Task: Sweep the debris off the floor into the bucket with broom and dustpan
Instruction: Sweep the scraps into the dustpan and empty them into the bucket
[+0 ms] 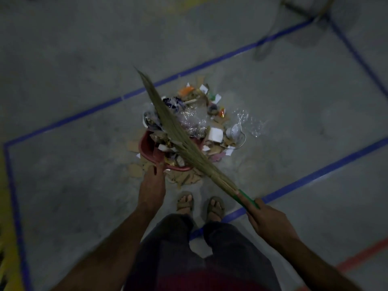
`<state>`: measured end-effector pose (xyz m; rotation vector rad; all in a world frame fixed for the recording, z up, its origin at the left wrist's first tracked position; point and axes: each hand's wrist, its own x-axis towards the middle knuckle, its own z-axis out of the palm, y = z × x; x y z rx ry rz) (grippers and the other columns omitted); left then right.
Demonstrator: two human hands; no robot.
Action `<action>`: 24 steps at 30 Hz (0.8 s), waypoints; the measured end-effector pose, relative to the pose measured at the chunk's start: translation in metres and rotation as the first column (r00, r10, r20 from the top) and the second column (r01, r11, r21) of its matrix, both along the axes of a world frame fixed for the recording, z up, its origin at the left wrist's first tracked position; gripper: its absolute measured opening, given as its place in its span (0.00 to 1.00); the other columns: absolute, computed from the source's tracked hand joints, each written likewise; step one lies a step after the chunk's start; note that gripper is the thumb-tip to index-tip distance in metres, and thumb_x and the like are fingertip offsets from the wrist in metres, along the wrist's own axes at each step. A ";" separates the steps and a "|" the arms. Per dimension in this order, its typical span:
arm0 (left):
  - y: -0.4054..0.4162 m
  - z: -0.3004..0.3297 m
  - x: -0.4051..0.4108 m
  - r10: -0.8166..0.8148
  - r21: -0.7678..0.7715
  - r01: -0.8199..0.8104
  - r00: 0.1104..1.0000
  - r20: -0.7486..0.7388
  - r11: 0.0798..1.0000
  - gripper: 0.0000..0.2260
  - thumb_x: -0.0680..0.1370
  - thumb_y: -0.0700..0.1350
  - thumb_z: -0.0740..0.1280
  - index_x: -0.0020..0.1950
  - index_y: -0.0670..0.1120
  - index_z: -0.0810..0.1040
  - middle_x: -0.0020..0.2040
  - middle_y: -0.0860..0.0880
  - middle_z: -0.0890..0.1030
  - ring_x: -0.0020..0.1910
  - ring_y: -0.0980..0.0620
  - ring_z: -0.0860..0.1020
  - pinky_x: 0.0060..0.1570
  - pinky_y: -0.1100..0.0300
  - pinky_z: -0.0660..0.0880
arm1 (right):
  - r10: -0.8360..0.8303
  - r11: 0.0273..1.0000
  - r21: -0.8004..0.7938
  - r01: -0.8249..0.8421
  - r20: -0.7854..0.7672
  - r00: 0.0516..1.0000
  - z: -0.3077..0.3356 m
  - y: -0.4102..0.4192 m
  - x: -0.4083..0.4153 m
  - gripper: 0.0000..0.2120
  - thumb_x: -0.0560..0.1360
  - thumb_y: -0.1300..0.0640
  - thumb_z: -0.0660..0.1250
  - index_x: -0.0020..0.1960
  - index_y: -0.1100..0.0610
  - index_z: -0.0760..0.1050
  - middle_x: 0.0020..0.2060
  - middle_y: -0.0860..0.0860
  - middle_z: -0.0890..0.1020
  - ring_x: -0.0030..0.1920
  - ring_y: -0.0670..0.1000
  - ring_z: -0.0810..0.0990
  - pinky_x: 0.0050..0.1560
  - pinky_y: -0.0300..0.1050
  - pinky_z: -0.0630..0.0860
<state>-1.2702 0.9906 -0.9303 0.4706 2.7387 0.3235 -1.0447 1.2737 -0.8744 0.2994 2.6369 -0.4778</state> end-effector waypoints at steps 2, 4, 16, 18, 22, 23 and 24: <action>0.003 0.034 0.009 0.026 0.044 -0.025 0.999 -0.019 0.999 0.24 0.80 0.39 0.60 0.76 0.51 0.63 0.48 0.46 0.69 0.43 0.45 0.72 0.37 0.51 0.71 | 0.006 1.000 0.018 -0.006 -0.039 0.999 0.022 -0.002 0.010 0.39 0.80 0.53 0.62 0.80 0.38 0.41 0.45 0.49 0.72 0.28 0.49 0.72 0.23 0.47 0.72; 0.004 0.059 0.019 0.013 0.065 -0.008 0.997 -0.073 0.998 0.22 0.78 0.36 0.62 0.72 0.46 0.67 0.49 0.44 0.71 0.43 0.46 0.71 0.36 0.54 0.68 | -0.002 0.999 0.036 0.005 -0.065 0.998 0.040 -0.005 0.019 0.39 0.79 0.53 0.63 0.80 0.39 0.42 0.44 0.49 0.72 0.26 0.49 0.70 0.22 0.47 0.72; -0.037 0.127 0.031 -0.156 0.077 0.187 0.941 -0.299 0.979 0.19 0.76 0.38 0.64 0.68 0.43 0.69 0.47 0.41 0.74 0.40 0.43 0.74 0.33 0.55 0.68 | -0.071 0.977 0.182 0.114 -0.227 0.971 0.102 -0.081 0.074 0.40 0.79 0.52 0.66 0.80 0.40 0.44 0.44 0.49 0.74 0.25 0.46 0.68 0.21 0.44 0.72; -0.053 0.129 0.030 -0.181 0.095 0.224 0.925 -0.335 0.970 0.18 0.77 0.36 0.66 0.67 0.43 0.70 0.46 0.41 0.74 0.40 0.43 0.75 0.34 0.56 0.67 | -0.094 0.970 0.197 0.146 -0.250 0.964 0.103 -0.106 0.085 0.40 0.79 0.52 0.65 0.81 0.40 0.44 0.44 0.49 0.74 0.25 0.47 0.69 0.21 0.44 0.73; -0.098 0.130 0.035 -0.251 0.123 0.310 0.903 -0.349 0.943 0.19 0.77 0.36 0.67 0.67 0.44 0.71 0.48 0.41 0.75 0.42 0.43 0.75 0.35 0.55 0.70 | -0.161 0.944 0.241 0.226 -0.260 0.952 0.109 -0.175 0.112 0.39 0.78 0.52 0.65 0.80 0.40 0.45 0.44 0.48 0.73 0.27 0.46 0.68 0.22 0.42 0.72; -0.109 0.132 0.037 -0.277 0.127 0.338 0.895 -0.349 0.932 0.20 0.77 0.36 0.67 0.68 0.44 0.71 0.49 0.41 0.75 0.43 0.43 0.75 0.36 0.55 0.71 | -0.173 0.937 0.252 0.242 -0.266 0.948 0.112 -0.194 0.120 0.39 0.77 0.53 0.66 0.81 0.41 0.48 0.43 0.48 0.73 0.26 0.45 0.66 0.21 0.41 0.69; -0.124 0.134 0.039 -0.317 0.120 0.379 0.880 -0.354 0.918 0.20 0.77 0.36 0.66 0.69 0.45 0.70 0.50 0.42 0.75 0.44 0.43 0.75 0.36 0.54 0.72 | -0.189 0.929 0.258 0.266 -0.287 0.939 0.115 -0.218 0.130 0.38 0.76 0.53 0.67 0.80 0.42 0.52 0.42 0.48 0.73 0.26 0.45 0.64 0.21 0.39 0.65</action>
